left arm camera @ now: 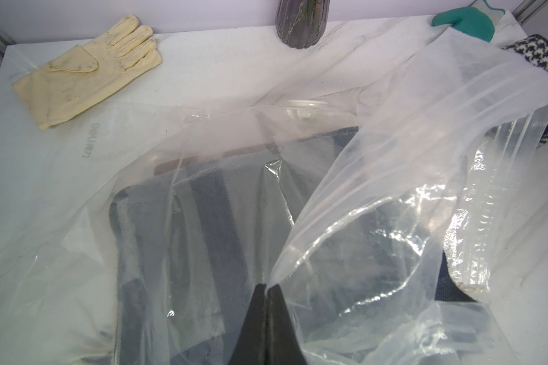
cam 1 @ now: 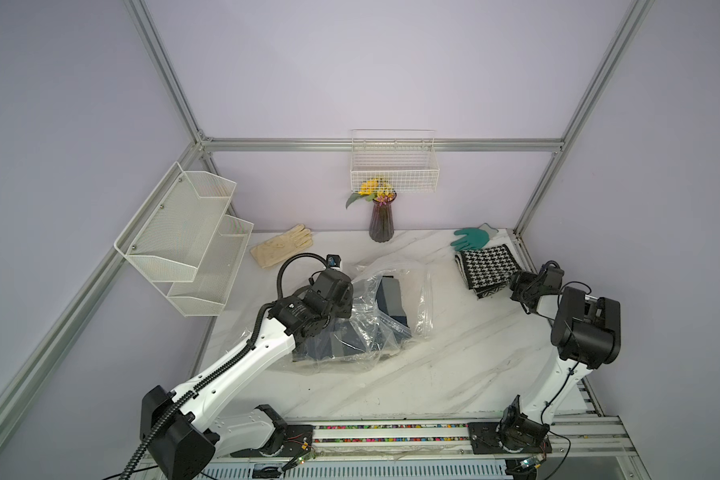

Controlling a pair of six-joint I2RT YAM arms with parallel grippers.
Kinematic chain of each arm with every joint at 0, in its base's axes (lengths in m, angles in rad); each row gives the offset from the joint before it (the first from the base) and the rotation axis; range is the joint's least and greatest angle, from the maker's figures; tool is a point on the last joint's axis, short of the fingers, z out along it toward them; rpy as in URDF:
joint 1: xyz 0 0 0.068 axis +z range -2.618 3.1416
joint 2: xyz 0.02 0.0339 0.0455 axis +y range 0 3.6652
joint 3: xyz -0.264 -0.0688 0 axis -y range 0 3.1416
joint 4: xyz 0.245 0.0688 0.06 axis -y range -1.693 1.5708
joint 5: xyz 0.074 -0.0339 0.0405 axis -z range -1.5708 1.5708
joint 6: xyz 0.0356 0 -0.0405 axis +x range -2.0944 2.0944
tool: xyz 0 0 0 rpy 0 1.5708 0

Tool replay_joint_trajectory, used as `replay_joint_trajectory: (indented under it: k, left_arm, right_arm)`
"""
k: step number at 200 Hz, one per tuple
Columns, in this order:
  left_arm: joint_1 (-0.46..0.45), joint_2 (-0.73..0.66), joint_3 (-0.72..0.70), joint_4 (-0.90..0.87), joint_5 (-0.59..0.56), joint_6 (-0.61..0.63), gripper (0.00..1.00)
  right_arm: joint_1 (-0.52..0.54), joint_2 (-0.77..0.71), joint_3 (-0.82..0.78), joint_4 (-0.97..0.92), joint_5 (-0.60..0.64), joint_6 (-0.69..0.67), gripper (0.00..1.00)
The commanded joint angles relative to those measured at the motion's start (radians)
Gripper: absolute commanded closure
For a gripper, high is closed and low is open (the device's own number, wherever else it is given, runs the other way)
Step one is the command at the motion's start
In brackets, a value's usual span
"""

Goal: Take the scarf out of the vacuum bag
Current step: Move the scarf to the corner of the board.

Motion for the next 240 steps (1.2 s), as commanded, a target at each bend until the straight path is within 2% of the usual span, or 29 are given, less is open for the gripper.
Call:
replay_joint_trajectory:
  k: [1,59,73,87,113,134,189,208,220,240]
  left_arm:
    - [0.014,0.012,0.047,0.068,-0.065,0.033,1.00]
    - [0.016,0.022,0.065,0.061,-0.081,0.039,1.00]
    - [0.015,0.020,0.063,0.059,-0.082,0.038,1.00]
    - [0.016,0.015,0.060,0.061,-0.079,0.037,1.00]
    - [0.016,0.010,0.057,0.056,-0.074,0.033,1.00]
    - [0.016,0.000,0.051,0.055,-0.072,0.029,1.00]
    - [0.016,-0.026,0.046,0.058,-0.052,0.030,1.00]
    - [0.016,-0.025,0.046,0.059,-0.035,0.031,1.00]
    - [0.016,-0.027,0.048,0.061,-0.018,0.036,1.00]
    - [0.016,-0.042,0.046,0.085,0.006,0.047,1.00]
  right_arm:
    - [0.024,0.057,0.075,0.026,0.031,0.055,1.00]
    - [0.066,0.126,0.168,-0.008,0.067,0.073,1.00]
    - [0.067,0.122,0.172,-0.021,0.064,0.060,0.94]
    - [0.065,0.116,0.172,-0.028,0.053,0.053,0.75]
    - [0.064,0.080,0.149,-0.062,0.056,0.053,0.28]
    - [0.053,0.048,0.136,-0.103,0.051,0.031,0.03]
    - [0.000,-0.093,0.099,-0.270,0.002,-0.103,0.03]
    - [-0.003,-0.153,0.109,-0.364,-0.012,-0.209,0.03]
    - [0.008,-0.184,0.166,-0.507,0.001,-0.314,0.03]
    - [0.064,-0.190,0.341,-0.899,0.115,-0.490,0.03]
